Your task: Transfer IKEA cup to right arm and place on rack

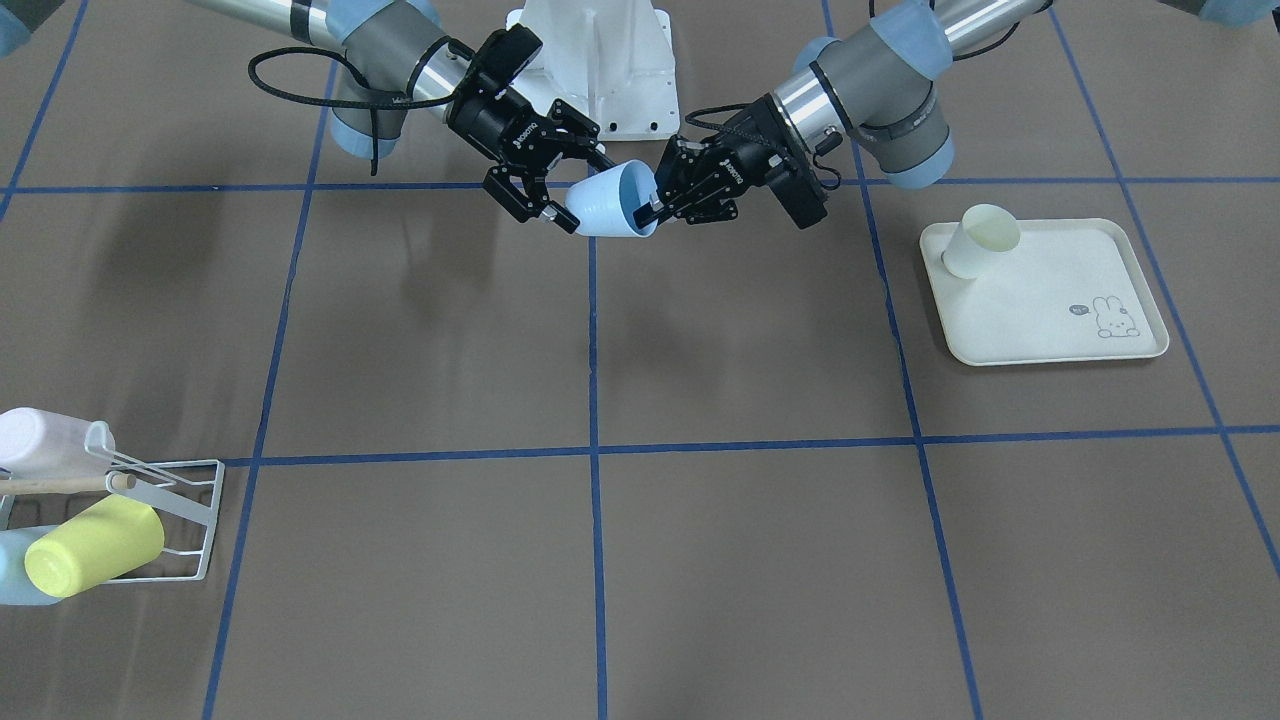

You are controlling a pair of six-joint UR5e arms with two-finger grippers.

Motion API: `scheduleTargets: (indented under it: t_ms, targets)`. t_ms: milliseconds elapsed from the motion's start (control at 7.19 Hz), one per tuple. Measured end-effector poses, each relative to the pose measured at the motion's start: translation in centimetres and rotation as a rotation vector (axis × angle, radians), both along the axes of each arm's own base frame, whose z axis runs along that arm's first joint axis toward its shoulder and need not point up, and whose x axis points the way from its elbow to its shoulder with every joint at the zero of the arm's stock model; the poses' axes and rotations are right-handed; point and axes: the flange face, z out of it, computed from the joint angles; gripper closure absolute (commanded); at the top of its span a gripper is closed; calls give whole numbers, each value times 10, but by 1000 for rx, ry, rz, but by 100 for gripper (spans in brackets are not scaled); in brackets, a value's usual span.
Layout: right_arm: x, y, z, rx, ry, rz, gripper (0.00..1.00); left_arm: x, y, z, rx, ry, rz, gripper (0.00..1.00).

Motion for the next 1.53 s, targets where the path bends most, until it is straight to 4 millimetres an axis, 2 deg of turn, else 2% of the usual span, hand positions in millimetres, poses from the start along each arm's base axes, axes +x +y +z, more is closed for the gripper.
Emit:
scheduleTargets:
  t_ms: [1251, 1390, 1530]
  targets:
    - [0, -2, 1, -1, 1, 4, 2, -1, 6, -1, 4, 8, 11, 100]
    - [0, -2, 1, -1, 0, 4, 7, -1, 6, -1, 4, 8, 11, 100]
    - [0, -2, 1, -2, 0, 4, 20, -1, 6, -1, 4, 8, 11, 100]
